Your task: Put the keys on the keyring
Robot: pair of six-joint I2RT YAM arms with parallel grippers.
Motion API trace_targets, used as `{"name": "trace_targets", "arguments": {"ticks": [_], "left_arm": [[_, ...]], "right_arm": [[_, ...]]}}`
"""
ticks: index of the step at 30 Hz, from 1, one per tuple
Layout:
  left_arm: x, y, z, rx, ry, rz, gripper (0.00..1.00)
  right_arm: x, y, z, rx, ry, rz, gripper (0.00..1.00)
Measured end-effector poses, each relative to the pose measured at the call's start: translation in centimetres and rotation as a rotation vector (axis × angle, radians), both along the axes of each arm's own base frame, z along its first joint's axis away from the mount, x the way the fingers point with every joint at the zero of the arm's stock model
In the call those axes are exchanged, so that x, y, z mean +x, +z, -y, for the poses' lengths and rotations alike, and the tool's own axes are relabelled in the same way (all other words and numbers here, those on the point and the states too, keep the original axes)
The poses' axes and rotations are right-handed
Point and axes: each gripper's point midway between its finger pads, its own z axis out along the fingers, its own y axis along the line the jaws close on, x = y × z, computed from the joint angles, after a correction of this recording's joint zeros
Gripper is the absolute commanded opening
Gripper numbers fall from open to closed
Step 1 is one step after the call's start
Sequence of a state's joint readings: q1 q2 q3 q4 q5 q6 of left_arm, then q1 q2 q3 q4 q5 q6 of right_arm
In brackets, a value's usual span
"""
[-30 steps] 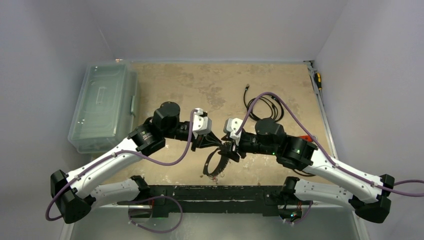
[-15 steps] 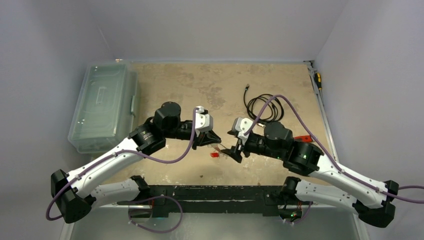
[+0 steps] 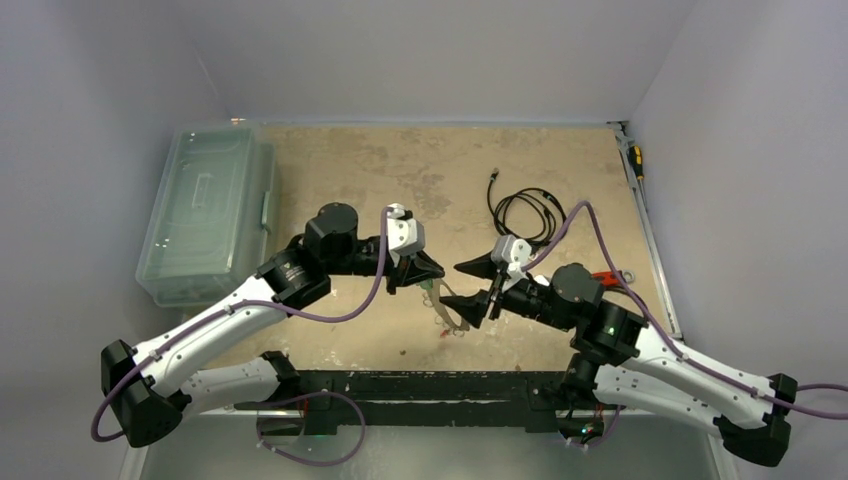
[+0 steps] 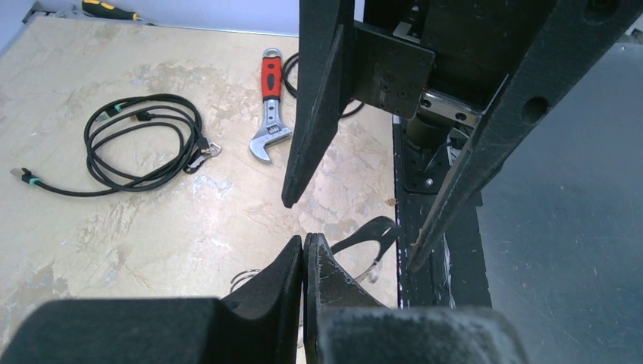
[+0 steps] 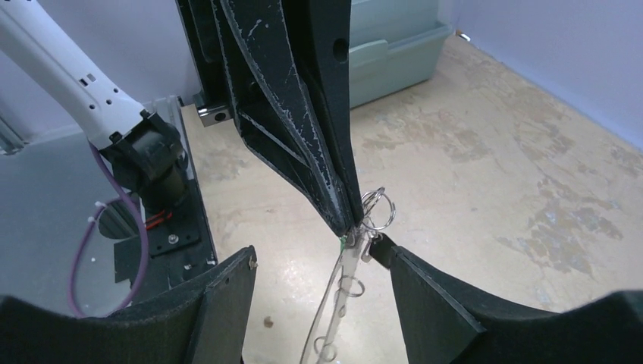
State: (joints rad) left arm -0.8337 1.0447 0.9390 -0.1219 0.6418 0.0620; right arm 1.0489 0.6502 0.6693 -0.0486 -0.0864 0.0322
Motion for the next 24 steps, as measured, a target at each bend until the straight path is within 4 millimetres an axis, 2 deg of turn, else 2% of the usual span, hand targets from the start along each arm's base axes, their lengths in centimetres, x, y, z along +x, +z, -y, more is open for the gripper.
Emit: {"name": "trace_targets", "arguments": {"ticks": [6, 10, 24], "left_arm": [[0.7, 0.5, -0.1, -0.019, 0.052, 0.003, 0.00], [1.2, 0.5, -0.2, -0.024, 0.084, 0.010, 0.00], [2.0, 0.4, -0.4, -0.021, 0.135, 0.007, 0.00]], "right_arm": [[0.4, 0.2, -0.5, 0.040, -0.019, -0.024, 0.68], [0.9, -0.6, -0.8, 0.046, -0.042, -0.056, 0.66], [2.2, -4.4, -2.0, -0.025, -0.086, -0.120, 0.39]]}}
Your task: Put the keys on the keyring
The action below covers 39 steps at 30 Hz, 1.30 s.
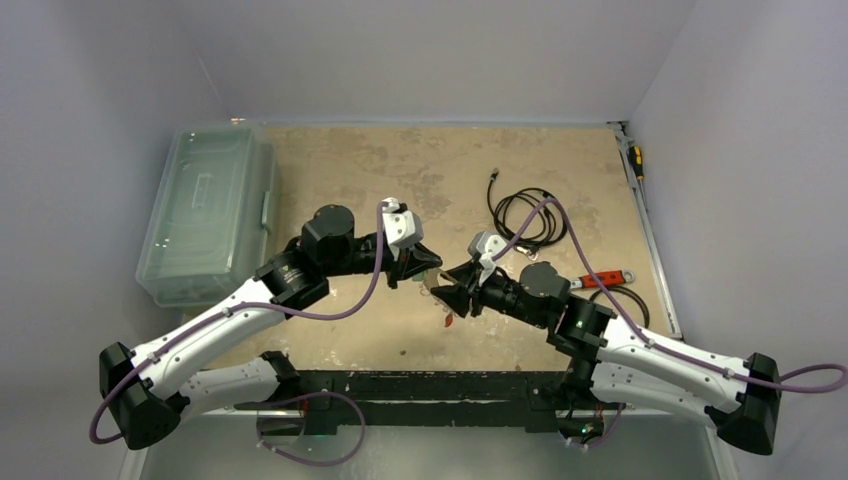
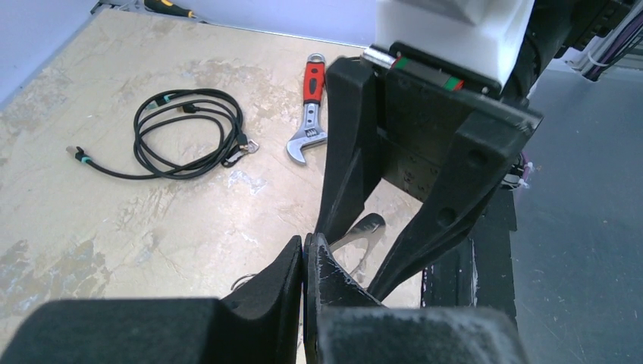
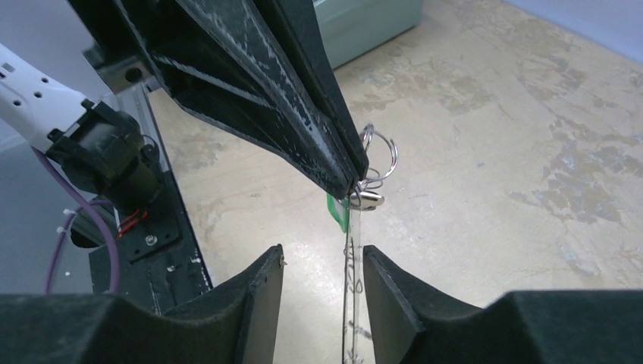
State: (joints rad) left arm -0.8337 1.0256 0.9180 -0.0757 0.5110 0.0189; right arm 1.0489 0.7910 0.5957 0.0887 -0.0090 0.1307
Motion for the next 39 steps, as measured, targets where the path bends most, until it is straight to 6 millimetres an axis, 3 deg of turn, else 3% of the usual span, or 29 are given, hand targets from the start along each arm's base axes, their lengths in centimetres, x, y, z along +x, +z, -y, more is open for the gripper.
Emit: {"name": "trace_targets", "arguments": {"ticks": [7, 36, 39], "left_arm": [[0.2, 0.2, -0.2, -0.007, 0.022, -0.010, 0.00], [2.6, 0.1, -0.9, 0.002, 0.164, 0.005, 0.00], [3.0, 0.1, -1.1, 0.005, 0.194, 0.008, 0.00]], "right_arm": [[0.4, -1.2, -0.3, -0.033, -0.006, -0.004, 0.00], [0.8, 0.4, -0.9, -0.116, -0.015, -0.061, 0.00], [0.8, 0.6, -1.0, -0.101, -0.017, -0.072, 0.14]]}}
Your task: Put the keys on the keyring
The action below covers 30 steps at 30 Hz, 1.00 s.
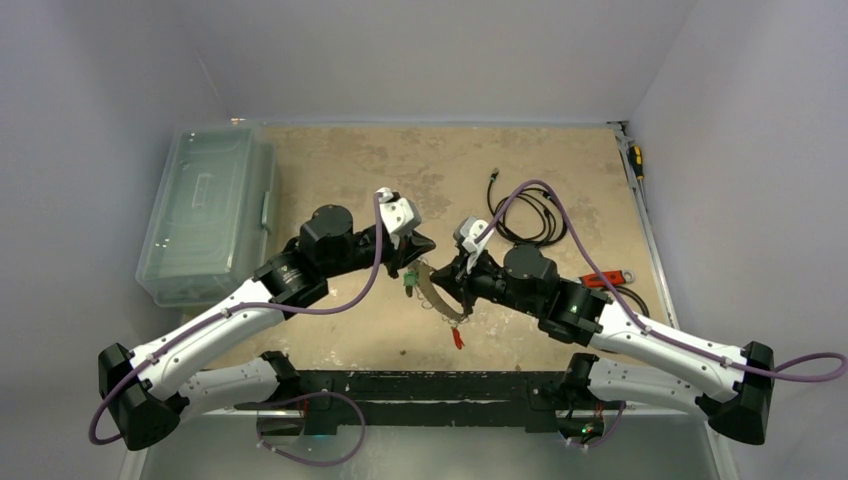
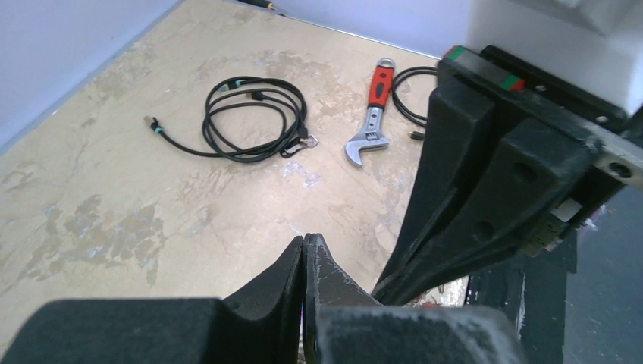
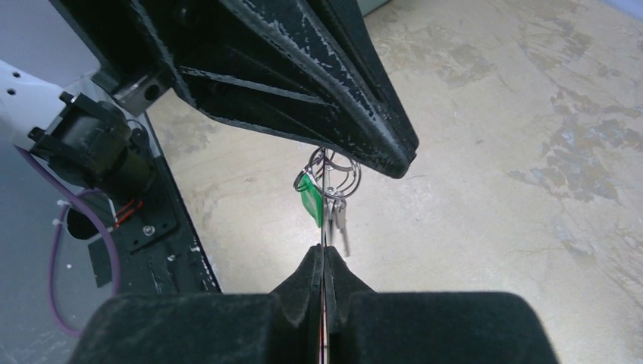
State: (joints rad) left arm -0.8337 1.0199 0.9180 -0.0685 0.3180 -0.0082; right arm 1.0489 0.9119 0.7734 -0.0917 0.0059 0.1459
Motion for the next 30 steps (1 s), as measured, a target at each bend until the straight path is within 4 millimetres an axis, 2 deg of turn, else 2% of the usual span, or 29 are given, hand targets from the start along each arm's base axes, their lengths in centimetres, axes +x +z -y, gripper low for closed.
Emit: {"name": "trace_targets", "arguments": {"ticks": [3, 7, 8, 13, 14, 15, 16, 21, 24, 27, 30], "left_arm": [[0.4, 0.1, -0.2, -0.002, 0.028, -0.002, 0.00], [0.4, 0.5, -0.3, -0.031, 0.043, -0.004, 0.00], [0.4, 0.6, -0.3, -0.035, 0.043, -0.004, 0.00], [0.8, 1.0, -0.5, -0.046, 0.070, 0.008, 0.00], [0.9, 0.9, -0.6, -0.042, 0.078, 0.007, 0.02], [1.1, 0.8, -0.7, -0.037, 0.088, 0.005, 0.10], [1.3, 0.6, -0.9, -0.030, 0.102, 0.004, 0.19], [3.2, -0.1, -2.2, -0.003, 0.235, -0.002, 0.50], [5.4, -1.6, -3.9, 0.032, 0.413, -0.046, 0.72], [6.9, -3.7, -5.6, 0.086, 0.571, -0.115, 0.74], [7.7, -5.7, -6.3, 0.166, 0.663, -0.193, 0.70]], "right_arm": [[0.0, 0.8, -0.2, 0.033, 0.002, 0.003, 0.21], [-0.4, 2.5, -0.4, 0.097, 0.022, 0.024, 0.07], [-0.4, 2.9, -0.4, 0.112, 0.022, 0.029, 0.07], [-0.5, 3.7, -0.4, 0.142, 0.018, 0.038, 0.22], [-0.4, 3.5, -0.4, 0.139, 0.017, 0.035, 0.24], [-0.4, 3.4, -0.4, 0.136, 0.015, 0.034, 0.29], [-0.3, 3.2, -0.5, 0.131, 0.012, 0.030, 0.37], [0.9, 1.1, -0.5, 0.090, -0.059, -0.010, 0.60], [2.1, -0.4, -0.4, 0.056, -0.117, -0.039, 0.64], [4.1, -2.6, 0.1, 0.028, -0.184, -0.111, 0.64], [6.4, -5.5, 1.4, -0.022, -0.271, -0.205, 0.64]]}}
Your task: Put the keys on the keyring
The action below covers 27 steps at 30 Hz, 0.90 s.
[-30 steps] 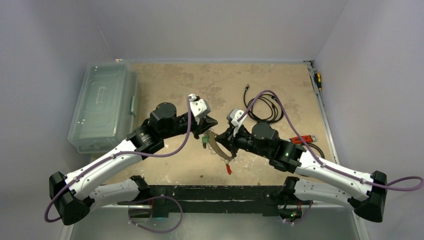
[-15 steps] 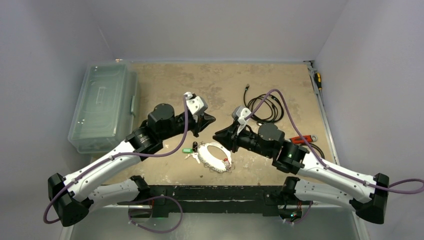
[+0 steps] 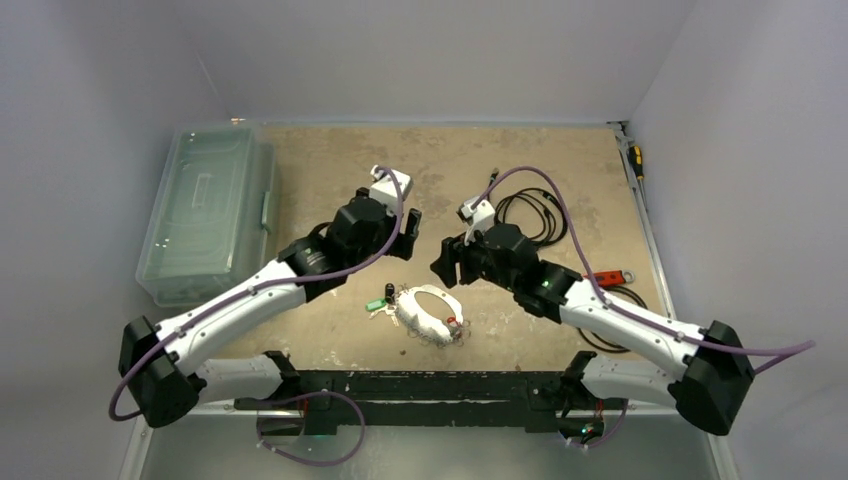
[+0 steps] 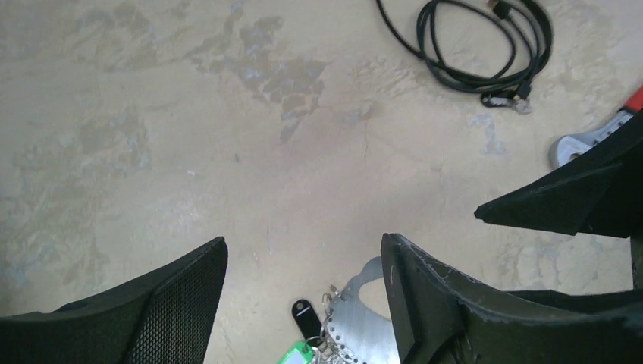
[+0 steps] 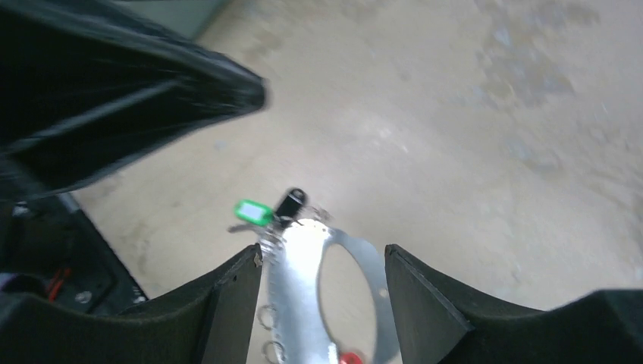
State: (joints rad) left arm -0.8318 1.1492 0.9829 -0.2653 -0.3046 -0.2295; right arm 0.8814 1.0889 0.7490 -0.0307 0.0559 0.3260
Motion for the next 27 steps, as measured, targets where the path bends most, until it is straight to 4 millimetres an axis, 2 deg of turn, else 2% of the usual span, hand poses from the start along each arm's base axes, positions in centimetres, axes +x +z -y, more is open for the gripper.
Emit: {"name": "trace_targets", "arguments": {"ticks": [4, 7, 10, 15, 19, 23, 27], "left_arm": [[0.2, -3.2, 0.3, 0.062, 0.057, -0.147, 0.62], [-0.5, -6.8, 0.6, 0.104, 0.086, -0.282, 0.58], [-1.7, -9.8, 0.5, 0.125, 0.112, -0.402, 0.51], [-2.8, -12.9, 1.1, 0.122, 0.145, -0.526, 0.36], [-3.7, -16.0, 1.3, 0.141, 0.162, -0.619, 0.32], [-4.1, -17.4, 1.3, 0.147, 0.188, -0.664, 0.29], [-4.1, -18.0, 1.5, 0.135, 0.211, -0.684, 0.25]], "right_arm": [[0.7, -3.9, 1.7, -0.086, -0.079, -0.128, 0.63], [0.6, -4.9, 2.9, -0.116, -0.135, -0.173, 0.62], [0.7, -4.7, 4.3, -0.121, -0.203, -0.181, 0.61], [0.4, -2.6, 6.4, -0.071, -0.282, -0.140, 0.60], [-0.5, -1.9, 8.1, -0.035, -0.317, -0.116, 0.60], [-1.3, -1.8, 9.5, -0.019, -0.339, -0.105, 0.59], [-1.8, -1.4, 9.9, 0.004, -0.342, -0.097, 0.58]]}}
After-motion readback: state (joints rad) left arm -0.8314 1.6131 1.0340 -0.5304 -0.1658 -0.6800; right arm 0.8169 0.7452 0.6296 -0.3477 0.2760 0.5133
